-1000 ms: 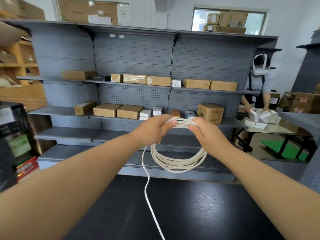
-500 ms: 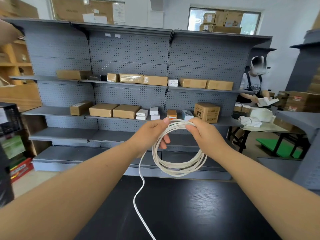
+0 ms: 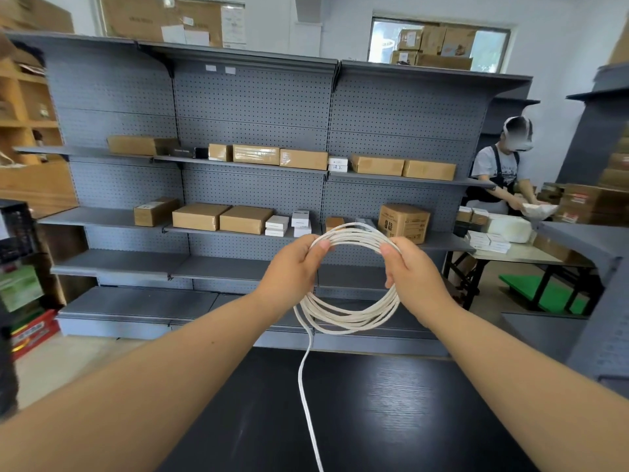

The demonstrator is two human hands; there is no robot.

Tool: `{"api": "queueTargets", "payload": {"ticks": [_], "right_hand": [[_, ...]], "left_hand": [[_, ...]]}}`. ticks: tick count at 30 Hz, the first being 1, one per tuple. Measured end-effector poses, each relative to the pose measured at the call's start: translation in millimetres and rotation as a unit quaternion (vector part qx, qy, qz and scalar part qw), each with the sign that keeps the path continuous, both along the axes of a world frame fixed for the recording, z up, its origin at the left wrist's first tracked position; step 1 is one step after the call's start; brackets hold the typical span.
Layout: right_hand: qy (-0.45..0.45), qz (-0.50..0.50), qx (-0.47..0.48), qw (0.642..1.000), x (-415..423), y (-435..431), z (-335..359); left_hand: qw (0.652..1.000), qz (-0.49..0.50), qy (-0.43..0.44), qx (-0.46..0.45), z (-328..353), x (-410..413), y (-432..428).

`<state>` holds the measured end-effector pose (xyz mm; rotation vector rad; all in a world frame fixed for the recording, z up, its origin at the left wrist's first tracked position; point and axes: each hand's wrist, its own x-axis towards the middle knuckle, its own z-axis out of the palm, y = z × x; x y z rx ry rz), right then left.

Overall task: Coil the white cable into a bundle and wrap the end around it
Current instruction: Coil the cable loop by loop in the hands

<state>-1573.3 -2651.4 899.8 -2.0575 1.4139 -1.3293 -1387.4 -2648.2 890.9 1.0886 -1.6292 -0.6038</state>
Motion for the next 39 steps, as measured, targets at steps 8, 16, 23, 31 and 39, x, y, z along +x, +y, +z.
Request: {"api": "queueTargets", "payload": {"ticks": [8,16,23,31,39], "right_hand": [[0.048,0.068,0.025,0.996,0.3,-1.4,10.4],[0.211,0.089,0.053,0.972,11.6,-3.9,14.8],[0.237,0.06,0.019,0.969,13.4,-1.7,17.7],[0.145,0.043,0.007,0.988,2.6,-5.9,24.0],[-0.035,-0.02,-0.011,0.999,3.1,-12.3,21.2]], "left_hand": [[0.981,-0.02,-0.186,-0.045,18.1,5.3,0.9],[0.959,-0.035,-0.28,-0.026,31.1,6.1,-2.7],[0.985,-0.106,-0.101,0.087,22.4,8.9,-0.9],[0.975,-0.142,0.032,0.168,9.9,15.9,2.8],[0.966,-0.146,0.137,0.167,1.0,10.5,-0.5]]}}
